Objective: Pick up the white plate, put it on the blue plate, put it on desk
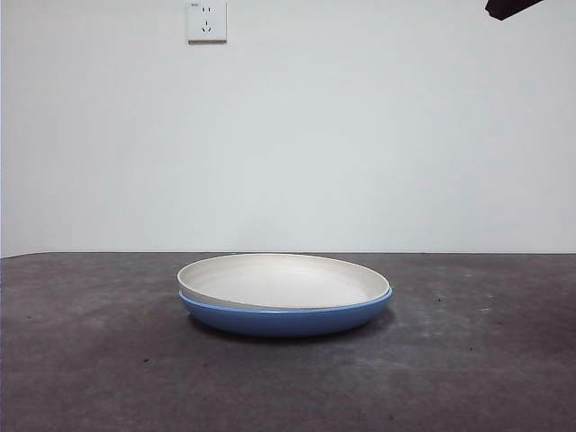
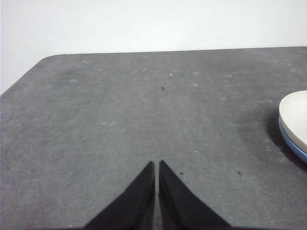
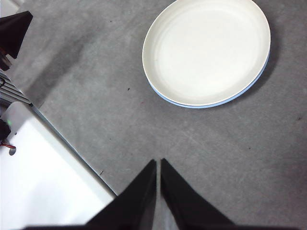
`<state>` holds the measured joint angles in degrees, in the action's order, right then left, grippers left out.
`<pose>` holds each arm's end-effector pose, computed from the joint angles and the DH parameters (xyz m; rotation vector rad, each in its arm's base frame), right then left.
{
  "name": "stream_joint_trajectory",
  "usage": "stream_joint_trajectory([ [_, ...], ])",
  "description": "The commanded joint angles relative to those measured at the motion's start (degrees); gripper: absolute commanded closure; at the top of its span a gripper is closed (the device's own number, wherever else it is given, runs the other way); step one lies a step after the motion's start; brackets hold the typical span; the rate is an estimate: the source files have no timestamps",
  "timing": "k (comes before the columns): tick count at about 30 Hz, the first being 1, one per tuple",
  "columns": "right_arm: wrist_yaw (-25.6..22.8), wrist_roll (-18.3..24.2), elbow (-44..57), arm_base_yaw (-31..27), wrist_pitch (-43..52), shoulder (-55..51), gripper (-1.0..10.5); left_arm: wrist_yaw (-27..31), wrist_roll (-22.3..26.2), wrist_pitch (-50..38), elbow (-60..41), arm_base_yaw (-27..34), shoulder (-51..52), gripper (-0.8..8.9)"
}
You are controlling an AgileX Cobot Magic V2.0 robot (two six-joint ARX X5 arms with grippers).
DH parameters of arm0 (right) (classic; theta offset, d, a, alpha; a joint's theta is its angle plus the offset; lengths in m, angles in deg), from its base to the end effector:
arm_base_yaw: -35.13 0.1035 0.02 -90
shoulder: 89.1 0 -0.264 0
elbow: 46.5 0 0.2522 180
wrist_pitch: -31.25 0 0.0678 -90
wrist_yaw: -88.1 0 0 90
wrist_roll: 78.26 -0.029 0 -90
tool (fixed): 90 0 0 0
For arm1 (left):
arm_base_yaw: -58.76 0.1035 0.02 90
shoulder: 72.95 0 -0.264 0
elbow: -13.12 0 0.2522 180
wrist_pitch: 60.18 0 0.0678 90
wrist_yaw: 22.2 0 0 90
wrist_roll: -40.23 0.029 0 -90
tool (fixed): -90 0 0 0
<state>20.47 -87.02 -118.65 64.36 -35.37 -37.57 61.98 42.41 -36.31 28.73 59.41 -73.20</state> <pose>0.1321 0.0866 0.3309 0.0849 0.8906 0.7849 0.0948 -0.0019 0.1572 0.0296 0.1466 -0.0929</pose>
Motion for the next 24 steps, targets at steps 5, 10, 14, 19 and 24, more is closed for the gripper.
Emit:
stream_joint_trajectory([
  [5,0.1,0.7,-0.5,0.4,0.6,0.4,9.4,0.1,-0.3,0.5,-1.2,0.1,0.1,7.97],
  [10,-0.2,1.2,-0.5,-0.4,0.6,-0.1,9.4,0.1,-0.3,0.5,-1.2,0.1,0.1,7.97],
  [14,-1.6,5.4,-0.5,-5.2,3.9,-3.8,9.4,0.1,-0.3,0.5,-1.2,0.1,0.1,7.97],
  [19,-1.7,5.8,4.0,-15.5,17.6,-12.6,9.4,0.1,-0.3,0.5,-1.2,0.1,0.1,7.97],
  [24,-3.5,7.4,14.6,-24.9,30.0,-22.0,9.4,0.1,-0.3,0.5,-1.2,0.1,0.1,7.97],
])
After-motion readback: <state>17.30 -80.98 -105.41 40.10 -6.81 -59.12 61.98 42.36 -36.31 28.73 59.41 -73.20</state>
